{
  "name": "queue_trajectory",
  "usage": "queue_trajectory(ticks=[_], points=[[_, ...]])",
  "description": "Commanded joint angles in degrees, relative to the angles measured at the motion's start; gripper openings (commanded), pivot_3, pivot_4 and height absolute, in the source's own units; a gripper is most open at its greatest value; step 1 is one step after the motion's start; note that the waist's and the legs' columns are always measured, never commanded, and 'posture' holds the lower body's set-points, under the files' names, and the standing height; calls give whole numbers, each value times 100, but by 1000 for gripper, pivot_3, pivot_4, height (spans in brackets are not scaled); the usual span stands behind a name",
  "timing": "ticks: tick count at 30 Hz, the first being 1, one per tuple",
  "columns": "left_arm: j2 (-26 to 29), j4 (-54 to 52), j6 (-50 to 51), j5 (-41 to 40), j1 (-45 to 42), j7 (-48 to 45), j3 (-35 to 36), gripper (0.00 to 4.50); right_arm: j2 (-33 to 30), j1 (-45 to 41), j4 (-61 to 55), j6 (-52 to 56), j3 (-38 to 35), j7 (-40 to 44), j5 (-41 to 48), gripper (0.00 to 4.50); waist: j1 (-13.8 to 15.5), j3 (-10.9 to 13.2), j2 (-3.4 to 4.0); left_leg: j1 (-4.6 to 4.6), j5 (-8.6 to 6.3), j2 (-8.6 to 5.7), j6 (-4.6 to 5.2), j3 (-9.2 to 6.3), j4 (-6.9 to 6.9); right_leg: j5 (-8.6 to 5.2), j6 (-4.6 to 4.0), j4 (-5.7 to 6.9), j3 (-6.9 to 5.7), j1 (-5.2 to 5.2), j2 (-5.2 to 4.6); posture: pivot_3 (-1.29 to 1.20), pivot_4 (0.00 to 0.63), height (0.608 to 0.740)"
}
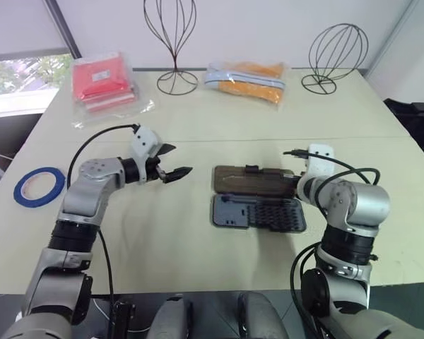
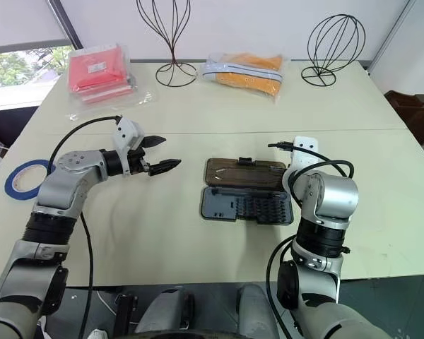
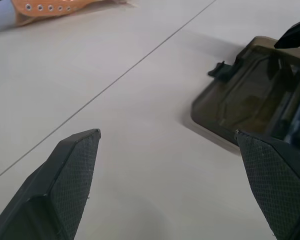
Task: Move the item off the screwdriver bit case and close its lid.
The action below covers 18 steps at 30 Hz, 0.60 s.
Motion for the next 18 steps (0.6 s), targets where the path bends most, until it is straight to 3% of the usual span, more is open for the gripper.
queue_trajectory(ticks=[1,18], points=[[19,-145,-60,-106,-198,46,204,4500,-36,85,75,149,-11,32,-48,46,-6,0,0,1,-1,0,3,0,0,0,0,0,0,-1,0,0,150,740],[25,-128,-101,-117,-257,1,193,4500,-207,689,-960,149,933,501,868,46,-158,0,1,2,-5,8,9,-6,-10,0,0,4,-1,-12,4,0,150,740]])
